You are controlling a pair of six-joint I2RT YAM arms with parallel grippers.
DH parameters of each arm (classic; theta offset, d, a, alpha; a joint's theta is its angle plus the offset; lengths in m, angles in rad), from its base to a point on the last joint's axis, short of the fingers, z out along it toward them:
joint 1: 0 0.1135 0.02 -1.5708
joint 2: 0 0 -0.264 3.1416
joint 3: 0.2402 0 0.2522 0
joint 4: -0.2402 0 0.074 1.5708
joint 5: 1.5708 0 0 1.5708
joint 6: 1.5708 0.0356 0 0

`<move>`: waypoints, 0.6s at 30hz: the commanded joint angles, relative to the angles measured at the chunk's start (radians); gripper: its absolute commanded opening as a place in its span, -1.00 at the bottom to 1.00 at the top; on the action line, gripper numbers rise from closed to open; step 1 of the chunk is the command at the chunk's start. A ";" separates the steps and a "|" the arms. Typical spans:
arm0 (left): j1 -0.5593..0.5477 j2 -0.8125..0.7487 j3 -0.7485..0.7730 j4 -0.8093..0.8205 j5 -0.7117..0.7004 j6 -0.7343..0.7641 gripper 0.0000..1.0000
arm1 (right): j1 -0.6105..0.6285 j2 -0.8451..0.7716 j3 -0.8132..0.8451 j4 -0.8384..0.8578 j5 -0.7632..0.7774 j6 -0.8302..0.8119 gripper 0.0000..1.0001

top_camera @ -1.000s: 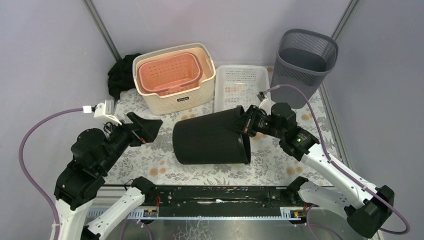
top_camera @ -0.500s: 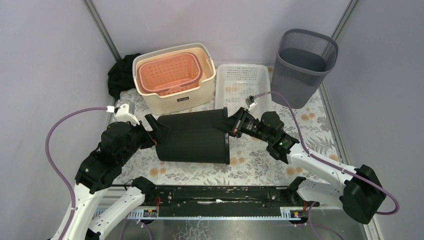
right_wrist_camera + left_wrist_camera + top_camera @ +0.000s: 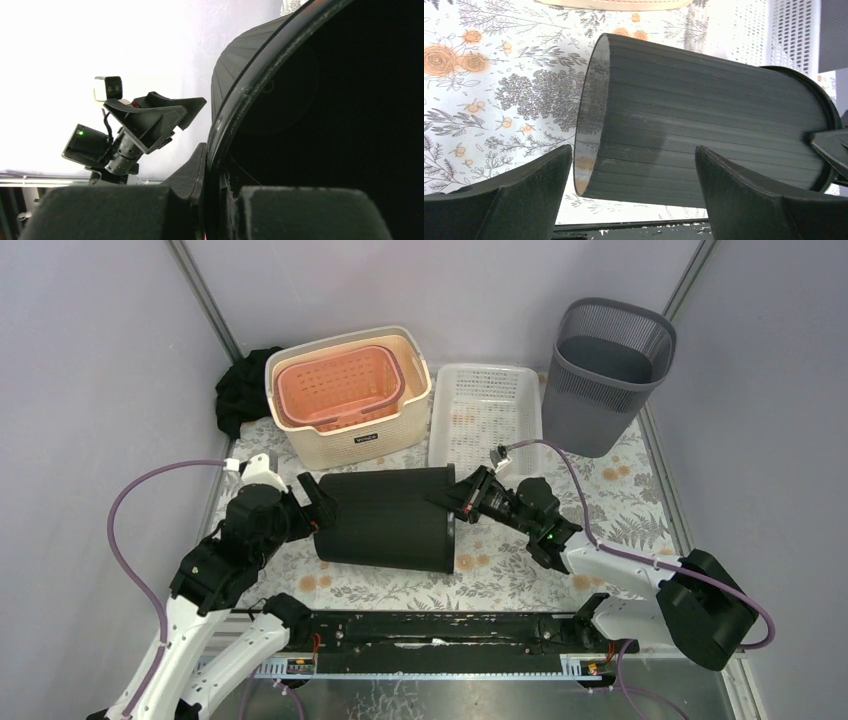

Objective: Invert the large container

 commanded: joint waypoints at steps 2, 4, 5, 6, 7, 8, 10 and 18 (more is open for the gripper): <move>-0.003 0.014 -0.024 0.039 -0.096 -0.032 1.00 | 0.012 0.031 -0.006 0.329 0.027 0.074 -1.00; -0.003 0.016 -0.025 0.051 -0.103 -0.039 1.00 | 0.016 0.047 -0.006 0.364 0.026 0.083 -1.00; -0.004 0.020 -0.023 0.054 -0.107 -0.042 1.00 | 0.020 0.056 -0.007 0.389 0.026 0.087 -1.00; -0.004 0.028 -0.017 0.057 -0.110 -0.042 1.00 | 0.024 0.066 -0.006 0.412 0.026 0.093 -1.00; -0.004 0.038 -0.009 0.060 -0.111 -0.040 1.00 | 0.027 0.078 -0.001 0.430 0.024 0.097 -1.00; -0.003 0.046 -0.001 0.061 -0.114 -0.039 1.00 | 0.030 0.090 0.004 0.446 0.022 0.101 -1.00; -0.002 0.064 0.022 0.064 -0.122 -0.033 1.00 | 0.040 0.121 0.022 0.473 0.018 0.107 -1.00; -0.002 0.124 0.184 0.038 -0.168 0.005 1.00 | 0.114 0.359 0.106 0.712 0.045 0.153 -1.00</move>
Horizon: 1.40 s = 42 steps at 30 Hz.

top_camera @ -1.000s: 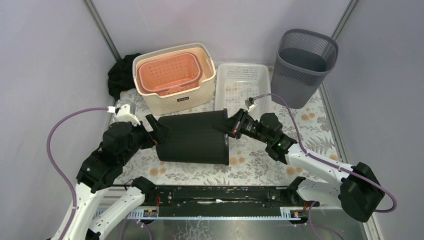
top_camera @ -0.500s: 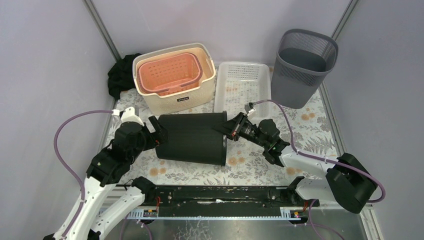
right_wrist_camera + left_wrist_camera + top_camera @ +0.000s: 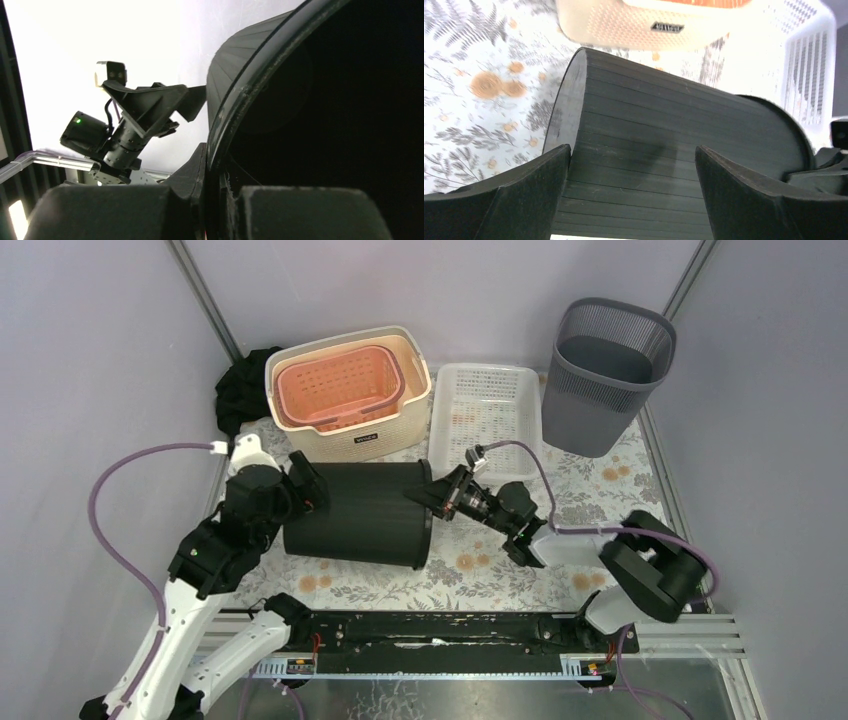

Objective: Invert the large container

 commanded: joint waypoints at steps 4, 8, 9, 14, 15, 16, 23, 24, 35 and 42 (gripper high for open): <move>-0.002 0.030 0.145 0.036 -0.028 0.031 1.00 | 0.083 0.269 0.184 0.450 0.044 0.108 -1.00; -0.002 0.056 0.186 0.033 -0.008 0.042 1.00 | 0.109 0.436 0.310 0.502 0.024 0.152 -0.66; -0.003 0.062 0.193 0.031 -0.008 0.044 1.00 | 0.110 0.474 0.342 0.495 0.014 0.157 -0.47; -0.002 0.079 0.206 0.027 -0.028 0.064 1.00 | 0.111 0.576 0.438 0.342 -0.046 0.123 -0.02; -0.002 0.082 0.204 0.027 -0.029 0.065 1.00 | 0.110 0.580 0.439 0.303 -0.054 0.099 0.05; -0.003 0.086 0.204 0.028 -0.029 0.065 1.00 | 0.110 0.578 0.434 0.256 -0.057 0.078 0.12; -0.002 0.116 0.188 0.073 0.006 0.071 1.00 | 0.092 0.544 0.297 0.106 -0.051 -0.005 0.45; -0.002 0.120 0.185 0.081 0.014 0.070 1.00 | 0.087 0.540 0.280 0.096 -0.054 -0.011 0.46; -0.002 0.158 0.167 0.132 0.108 0.061 1.00 | 0.065 0.441 0.130 -0.117 -0.070 -0.153 0.67; -0.002 0.131 0.117 0.128 0.112 0.060 1.00 | 0.039 0.318 0.116 -0.378 -0.039 -0.292 0.66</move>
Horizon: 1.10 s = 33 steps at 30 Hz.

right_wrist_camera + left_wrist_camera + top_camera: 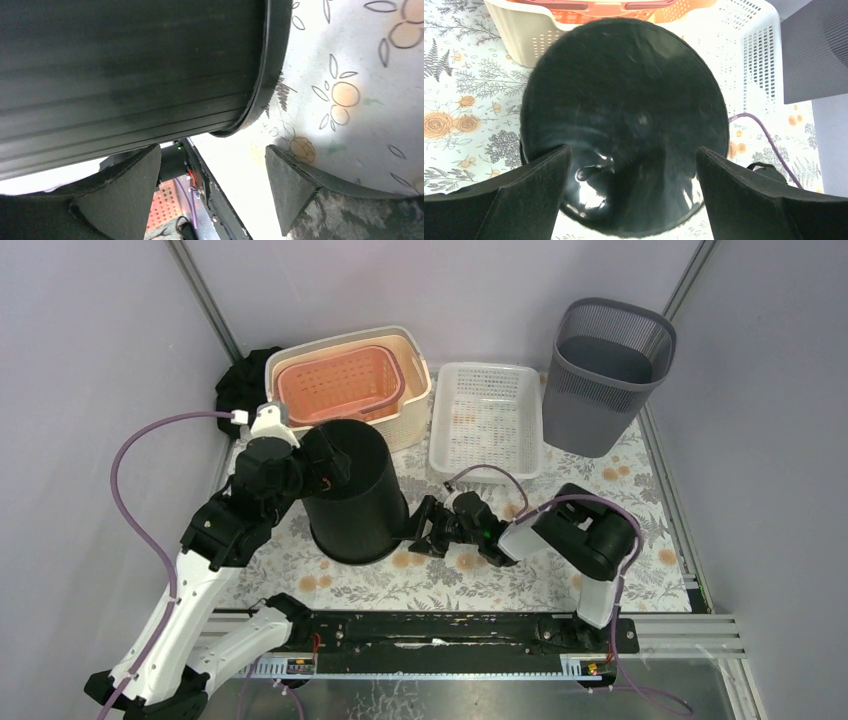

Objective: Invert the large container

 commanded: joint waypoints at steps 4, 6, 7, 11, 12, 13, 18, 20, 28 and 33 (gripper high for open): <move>-0.005 -0.024 0.020 -0.007 0.025 -0.002 1.00 | -0.037 -0.266 0.048 -0.379 0.127 -0.225 0.65; -0.005 -0.027 0.058 -0.017 0.030 -0.002 1.00 | -0.073 -0.322 0.057 -0.410 0.163 -0.239 0.65; -0.004 -0.027 0.079 -0.017 0.039 -0.001 1.00 | -0.089 -0.339 0.066 -0.414 0.174 -0.240 0.66; -0.005 -0.018 0.165 -0.028 0.080 0.011 1.00 | -0.125 -0.324 0.153 -0.405 0.186 -0.232 0.66; -0.005 -0.017 0.183 -0.034 0.086 0.013 1.00 | -0.125 -0.309 0.178 -0.405 0.192 -0.228 0.66; -0.005 -0.017 0.198 -0.040 0.091 0.013 1.00 | -0.125 -0.289 0.202 -0.391 0.191 -0.220 0.67; -0.005 -0.040 0.228 -0.056 0.082 0.017 1.00 | -0.098 -0.083 0.376 -0.317 0.096 -0.170 0.67; -0.005 -0.045 0.229 -0.067 0.071 0.020 1.00 | -0.064 -0.022 0.450 -0.332 0.077 -0.177 0.66; -0.005 -0.080 0.209 -0.074 0.057 0.020 1.00 | 0.060 0.226 0.767 -0.407 0.046 -0.192 0.66; -0.005 -0.087 0.214 -0.090 0.045 0.023 1.00 | 0.102 0.405 1.027 -0.504 -0.028 -0.212 0.66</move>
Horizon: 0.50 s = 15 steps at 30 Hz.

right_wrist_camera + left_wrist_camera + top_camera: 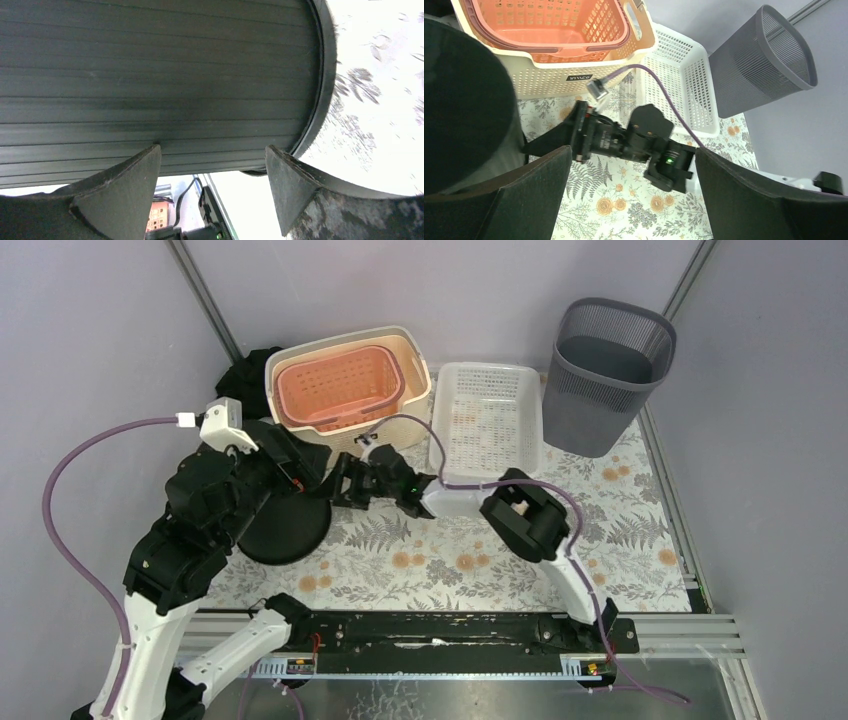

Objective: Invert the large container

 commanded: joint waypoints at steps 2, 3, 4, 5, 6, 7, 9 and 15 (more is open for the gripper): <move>-0.004 -0.010 0.007 -0.026 -0.030 0.029 1.00 | 0.028 0.098 0.235 -0.128 -0.109 -0.059 0.62; -0.005 -0.009 0.013 -0.029 -0.033 0.031 1.00 | 0.023 0.067 0.217 -0.160 -0.096 -0.089 0.62; -0.005 -0.007 0.020 -0.034 -0.036 0.033 1.00 | 0.013 0.013 0.187 -0.205 -0.072 -0.140 0.63; -0.005 -0.005 0.025 -0.037 -0.035 0.034 1.00 | 0.004 -0.042 0.143 -0.260 -0.054 -0.199 0.64; -0.005 -0.004 0.030 -0.038 -0.033 0.036 1.00 | -0.008 -0.109 0.124 -0.322 -0.041 -0.260 0.64; -0.004 -0.002 0.034 -0.037 -0.031 0.036 1.00 | -0.019 -0.180 0.097 -0.387 -0.034 -0.327 0.65; -0.005 0.002 0.043 -0.037 -0.023 0.038 1.00 | -0.038 -0.316 0.055 -0.548 0.012 -0.475 0.66; -0.005 0.019 0.028 -0.014 0.002 0.051 1.00 | -0.055 -0.605 0.067 -1.051 0.296 -0.930 0.68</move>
